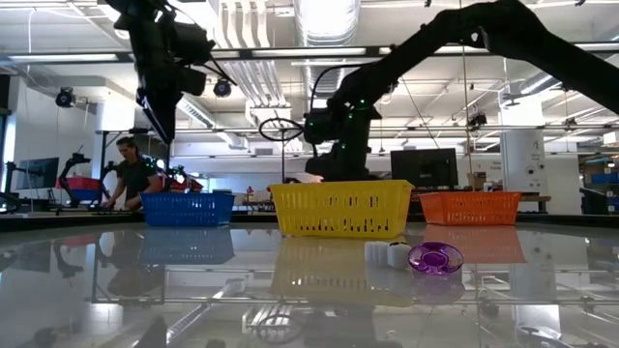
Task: Sort Halloween decoration
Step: Put the black spider toy into the yellow bin, then put the white skeleton toy into the orange bin
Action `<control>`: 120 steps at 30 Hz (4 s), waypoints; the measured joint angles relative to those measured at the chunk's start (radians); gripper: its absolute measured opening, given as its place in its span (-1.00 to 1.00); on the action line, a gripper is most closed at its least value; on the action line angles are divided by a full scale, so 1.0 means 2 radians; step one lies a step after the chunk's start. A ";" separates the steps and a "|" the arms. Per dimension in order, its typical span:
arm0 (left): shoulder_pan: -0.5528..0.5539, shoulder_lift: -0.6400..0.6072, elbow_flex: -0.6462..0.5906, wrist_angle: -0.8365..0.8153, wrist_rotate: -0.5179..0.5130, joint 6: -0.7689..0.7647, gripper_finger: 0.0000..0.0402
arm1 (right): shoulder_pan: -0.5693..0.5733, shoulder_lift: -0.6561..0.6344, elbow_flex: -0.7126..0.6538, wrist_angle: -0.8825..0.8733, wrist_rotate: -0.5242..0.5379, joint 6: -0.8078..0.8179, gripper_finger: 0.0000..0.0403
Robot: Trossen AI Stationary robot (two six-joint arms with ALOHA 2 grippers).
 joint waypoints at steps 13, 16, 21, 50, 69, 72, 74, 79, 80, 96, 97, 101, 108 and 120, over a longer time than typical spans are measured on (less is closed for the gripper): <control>0.000 0.000 0.008 0.001 0.000 -0.001 -0.12 | 0.000 -0.001 -0.031 0.040 0.001 0.014 -0.33; 0.000 0.000 0.008 0.001 0.000 -0.001 -0.12 | -0.002 -0.001 -0.031 0.042 0.002 0.019 -0.45; 0.000 0.000 0.008 0.000 0.000 -0.001 -0.12 | -0.006 -0.001 -0.031 0.041 0.000 0.022 -0.73; 0.000 0.000 0.008 -0.013 0.000 0.000 -0.12 | 0.055 -0.122 -0.032 -0.109 0.000 0.038 -0.95; 0.000 0.000 0.008 -0.017 0.000 0.027 -0.12 | 0.202 -0.125 -0.048 -0.078 -0.025 0.095 -0.95; 0.000 0.000 0.008 -0.017 0.000 0.027 -0.12 | 0.205 -0.125 -0.062 -0.053 -0.030 0.110 -0.95; 0.000 0.000 0.008 -0.017 0.000 0.028 -0.12 | 0.206 -0.125 -0.069 -0.043 -0.039 0.115 -0.95; 0.000 0.000 0.008 -0.017 0.000 0.036 -0.12 | 0.210 -0.125 -0.084 -0.027 -0.064 0.124 -0.95; 0.000 0.000 0.008 -0.017 0.000 0.036 -0.12 | 0.210 -0.125 -0.090 -0.022 -0.068 0.126 -0.95; 0.000 0.000 0.008 -0.017 0.000 0.037 -0.12 | 0.212 -0.124 -0.138 0.032 -0.067 0.132 -0.94; 0.000 0.000 0.008 -0.017 0.000 0.037 -0.12 | 0.212 -0.124 -0.138 0.036 -0.067 0.132 -0.92; 0.000 0.000 0.008 -0.017 0.000 0.037 -0.12 | 0.213 -0.124 -0.137 0.047 -0.062 0.132 -0.79; 0.000 0.000 0.008 -0.017 0.000 0.037 -0.12 | 0.213 -0.124 -0.135 0.046 -0.044 0.137 -0.49; -0.007 -0.001 0.007 -0.019 0.104 0.038 -0.12 | 0.219 -0.150 -0.026 -0.067 -0.013 0.145 -0.29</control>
